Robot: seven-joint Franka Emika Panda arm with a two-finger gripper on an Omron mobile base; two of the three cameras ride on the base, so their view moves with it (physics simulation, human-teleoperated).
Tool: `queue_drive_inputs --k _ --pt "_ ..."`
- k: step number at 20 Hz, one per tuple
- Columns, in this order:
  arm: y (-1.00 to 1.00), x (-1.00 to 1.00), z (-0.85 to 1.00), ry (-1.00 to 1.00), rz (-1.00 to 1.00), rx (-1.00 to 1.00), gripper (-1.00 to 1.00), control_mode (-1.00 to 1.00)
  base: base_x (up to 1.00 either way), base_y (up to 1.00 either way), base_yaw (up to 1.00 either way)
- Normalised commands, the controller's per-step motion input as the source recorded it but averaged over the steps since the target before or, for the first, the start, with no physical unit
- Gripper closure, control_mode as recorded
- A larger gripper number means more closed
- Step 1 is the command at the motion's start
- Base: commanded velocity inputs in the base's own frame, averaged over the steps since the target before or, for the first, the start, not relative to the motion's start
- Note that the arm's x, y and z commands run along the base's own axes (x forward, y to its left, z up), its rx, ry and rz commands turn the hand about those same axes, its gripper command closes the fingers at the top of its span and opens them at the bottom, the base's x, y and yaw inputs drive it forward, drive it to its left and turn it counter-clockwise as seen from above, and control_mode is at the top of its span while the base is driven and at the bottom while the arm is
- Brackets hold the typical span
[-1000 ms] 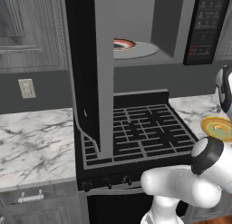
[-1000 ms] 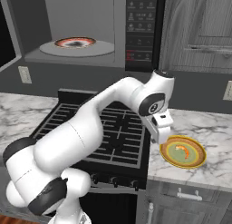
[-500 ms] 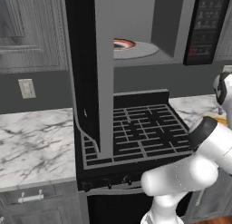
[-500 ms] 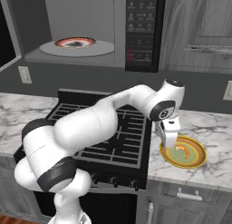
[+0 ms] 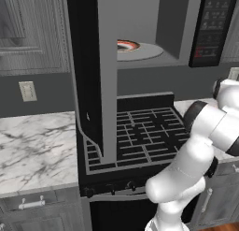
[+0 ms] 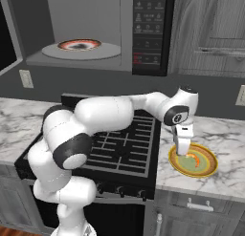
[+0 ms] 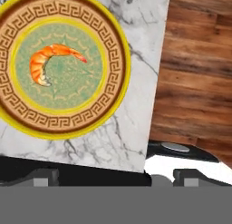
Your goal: Pick the shrimp from the counter and place it in the microwave. Then turn on the microwave.
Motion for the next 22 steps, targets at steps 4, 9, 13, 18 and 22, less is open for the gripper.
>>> queue_drive_inputs --k 4,9,13,18,22 --pt "-0.34 0.29 -0.26 0.15 -0.06 0.01 -1.00 -1.00 0.00 0.00 0.00" --pt "-0.26 0.17 -0.33 0.09 -0.02 0.06 -1.00 -1.00 0.00 0.00 0.00" --pt "-0.21 0.13 -0.34 0.01 0.00 0.12 -1.00 -1.00 0.00 0.00 0.00" --pt "-0.17 0.20 -0.28 0.00 0.00 0.15 -1.00 -1.00 0.00 0.00 0.00" --pt "-0.09 0.25 -0.15 0.00 0.00 0.09 -1.00 -1.00 0.00 0.00 0.00"
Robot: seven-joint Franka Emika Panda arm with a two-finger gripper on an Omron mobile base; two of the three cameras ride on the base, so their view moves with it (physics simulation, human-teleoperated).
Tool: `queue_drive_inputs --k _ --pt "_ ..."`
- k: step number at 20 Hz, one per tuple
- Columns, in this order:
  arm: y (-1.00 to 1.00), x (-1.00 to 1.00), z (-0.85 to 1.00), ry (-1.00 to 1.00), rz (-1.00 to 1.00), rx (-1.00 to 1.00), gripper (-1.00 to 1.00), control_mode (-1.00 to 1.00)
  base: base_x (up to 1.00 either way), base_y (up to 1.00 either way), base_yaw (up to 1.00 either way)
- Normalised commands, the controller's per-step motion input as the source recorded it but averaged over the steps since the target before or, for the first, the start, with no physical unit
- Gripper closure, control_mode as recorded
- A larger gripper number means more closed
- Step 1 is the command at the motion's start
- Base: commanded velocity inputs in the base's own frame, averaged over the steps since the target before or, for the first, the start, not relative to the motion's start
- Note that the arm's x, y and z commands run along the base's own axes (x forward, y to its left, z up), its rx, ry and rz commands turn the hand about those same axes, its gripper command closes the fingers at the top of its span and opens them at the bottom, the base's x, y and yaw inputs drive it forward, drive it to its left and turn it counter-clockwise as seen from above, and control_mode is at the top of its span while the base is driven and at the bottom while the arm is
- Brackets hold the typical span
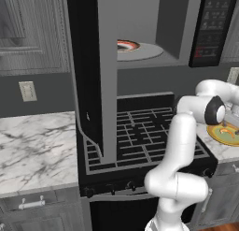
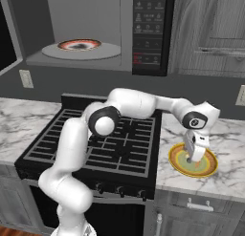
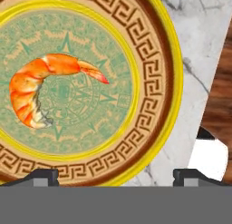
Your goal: Pick the shrimp from the counter and place it in the microwave. Then turn on the microwave.
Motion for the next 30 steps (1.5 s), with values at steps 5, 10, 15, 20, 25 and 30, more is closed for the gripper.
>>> queue_drive_inputs --k 5,10,15,20,25,30 --pt "-0.01 0.23 -0.05 -0.04 0.00 0.04 -1.00 -1.00 0.00 0.00 0.00" --pt "0.00 0.06 -0.29 -0.01 -0.01 0.01 -1.00 -1.00 0.00 0.00 0.00" --pt "0.00 0.02 -0.48 -0.02 -0.04 0.00 -1.00 -1.00 0.00 0.00 0.00" --pt "0.00 0.17 -0.19 -0.11 -0.06 0.00 -1.00 -1.00 0.00 0.00 0.00" --pt "0.00 0.22 -0.01 -0.16 -0.08 0.00 -1.00 -1.00 0.00 0.00 0.00" --pt "0.00 0.20 -0.06 -0.07 -0.08 0.00 -1.00 -1.00 0.00 0.00 0.00"
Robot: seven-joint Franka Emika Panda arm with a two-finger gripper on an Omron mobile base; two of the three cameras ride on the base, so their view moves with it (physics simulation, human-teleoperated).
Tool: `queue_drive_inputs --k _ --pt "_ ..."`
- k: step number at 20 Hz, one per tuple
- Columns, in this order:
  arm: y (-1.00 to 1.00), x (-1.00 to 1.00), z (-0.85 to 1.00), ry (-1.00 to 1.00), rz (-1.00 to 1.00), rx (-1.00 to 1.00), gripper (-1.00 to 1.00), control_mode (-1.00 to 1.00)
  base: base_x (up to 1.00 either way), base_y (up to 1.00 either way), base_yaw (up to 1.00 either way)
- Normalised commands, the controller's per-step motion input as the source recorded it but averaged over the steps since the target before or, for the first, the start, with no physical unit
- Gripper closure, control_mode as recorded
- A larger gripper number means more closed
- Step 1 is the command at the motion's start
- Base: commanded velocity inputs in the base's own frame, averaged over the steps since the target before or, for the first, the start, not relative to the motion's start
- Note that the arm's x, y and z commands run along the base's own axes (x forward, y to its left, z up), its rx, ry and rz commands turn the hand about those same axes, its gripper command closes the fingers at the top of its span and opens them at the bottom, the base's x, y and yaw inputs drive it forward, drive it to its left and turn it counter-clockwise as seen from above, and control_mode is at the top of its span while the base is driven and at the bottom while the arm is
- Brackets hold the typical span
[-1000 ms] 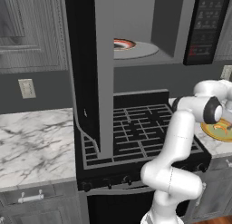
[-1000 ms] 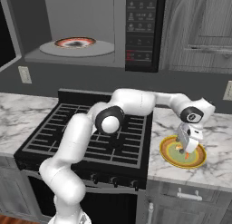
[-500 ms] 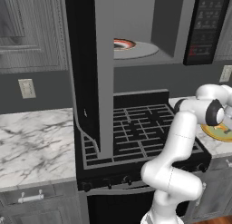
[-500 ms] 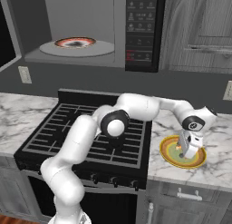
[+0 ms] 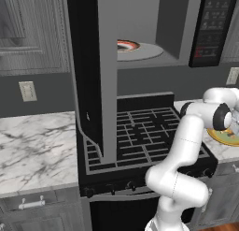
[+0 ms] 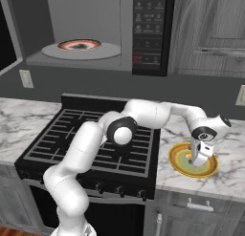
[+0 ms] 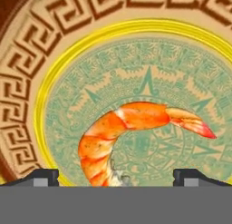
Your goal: Pick the shrimp from the counter and place it in the microwave. Then turn on the microwave.
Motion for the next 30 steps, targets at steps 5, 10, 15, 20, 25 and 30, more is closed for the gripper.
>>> queue_drive_inputs --k 5,10,15,20,25,30 --pt "0.00 0.23 -0.22 0.00 -0.08 -0.02 -1.00 -1.00 0.00 0.00 0.00" --pt "0.00 0.31 -0.17 0.00 -0.05 -0.06 -1.00 -1.00 0.00 0.00 0.00" --pt "0.00 0.24 -0.24 0.00 -0.05 -0.08 1.00 -1.00 0.00 0.00 0.00" --pt "0.00 0.07 -0.25 0.00 -0.04 -0.09 1.00 -1.00 0.00 0.00 0.00" --pt "0.00 0.00 -0.23 0.00 -0.02 -0.07 1.00 -1.00 0.00 0.00 0.00" --pt "0.00 -0.02 -0.07 0.00 -0.02 -0.05 1.00 -1.00 0.00 0.00 0.00"
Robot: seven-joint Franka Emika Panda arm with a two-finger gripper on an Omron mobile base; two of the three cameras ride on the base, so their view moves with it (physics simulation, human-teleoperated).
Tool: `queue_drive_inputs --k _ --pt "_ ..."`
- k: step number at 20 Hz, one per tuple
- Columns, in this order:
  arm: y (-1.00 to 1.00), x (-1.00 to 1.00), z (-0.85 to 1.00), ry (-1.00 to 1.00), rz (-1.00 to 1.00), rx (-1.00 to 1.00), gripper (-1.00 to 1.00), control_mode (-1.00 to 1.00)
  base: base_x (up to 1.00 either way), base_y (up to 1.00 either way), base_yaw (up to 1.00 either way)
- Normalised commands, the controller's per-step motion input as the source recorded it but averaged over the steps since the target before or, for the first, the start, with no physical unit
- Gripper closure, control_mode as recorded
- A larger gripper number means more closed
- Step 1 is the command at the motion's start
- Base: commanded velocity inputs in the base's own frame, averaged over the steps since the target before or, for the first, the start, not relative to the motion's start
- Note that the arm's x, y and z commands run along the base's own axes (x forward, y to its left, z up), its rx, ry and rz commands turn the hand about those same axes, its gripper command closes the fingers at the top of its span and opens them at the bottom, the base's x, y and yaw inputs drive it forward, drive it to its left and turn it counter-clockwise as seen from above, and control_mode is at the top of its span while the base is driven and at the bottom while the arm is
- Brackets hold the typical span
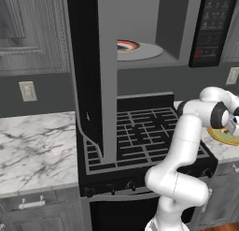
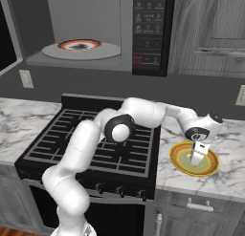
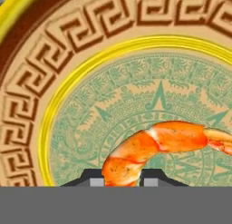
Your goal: Pick the shrimp from the counter and place it in the microwave. Then turn on the microwave.
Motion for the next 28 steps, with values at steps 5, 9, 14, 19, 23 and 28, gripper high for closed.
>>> queue_drive_inputs --k 5,9,14,19,23,28 --pt "0.15 -0.28 0.43 -0.02 -0.01 -0.02 1.00 -1.00 0.00 0.00 0.00" --pt "0.41 -0.44 0.93 -0.04 -0.01 -0.04 1.00 -1.00 0.00 0.00 0.00" --pt "0.48 -0.52 0.90 0.00 -0.02 -0.06 1.00 -1.00 0.00 0.00 0.00" --pt "0.77 -0.71 0.46 0.00 -0.02 -0.07 1.00 -1.00 0.00 0.00 0.00" --pt "0.95 -0.80 0.22 0.00 -0.04 -0.09 1.00 -1.00 0.00 0.00 0.00" --pt "0.98 -0.81 0.33 0.00 -0.02 -0.13 1.00 -1.00 0.00 0.00 0.00"
